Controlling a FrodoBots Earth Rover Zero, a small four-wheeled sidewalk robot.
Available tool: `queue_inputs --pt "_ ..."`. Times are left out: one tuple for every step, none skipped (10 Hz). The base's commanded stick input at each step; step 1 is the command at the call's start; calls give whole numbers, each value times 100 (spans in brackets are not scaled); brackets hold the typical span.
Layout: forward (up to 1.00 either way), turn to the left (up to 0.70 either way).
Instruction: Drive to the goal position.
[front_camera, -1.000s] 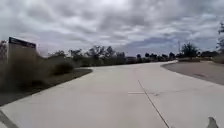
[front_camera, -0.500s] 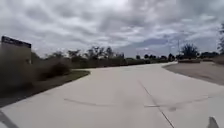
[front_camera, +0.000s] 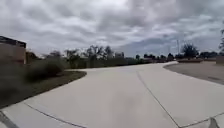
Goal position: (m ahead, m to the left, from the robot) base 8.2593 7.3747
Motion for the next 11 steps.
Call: queue_inputs --pt "85 0" --pt "85 0" --pt "85 0" --pt "85 0" --pt "85 0" --pt "85 0" --pt "85 0" --pt "85 0" --pt "85 0" --pt "85 0" --pt "85 0"
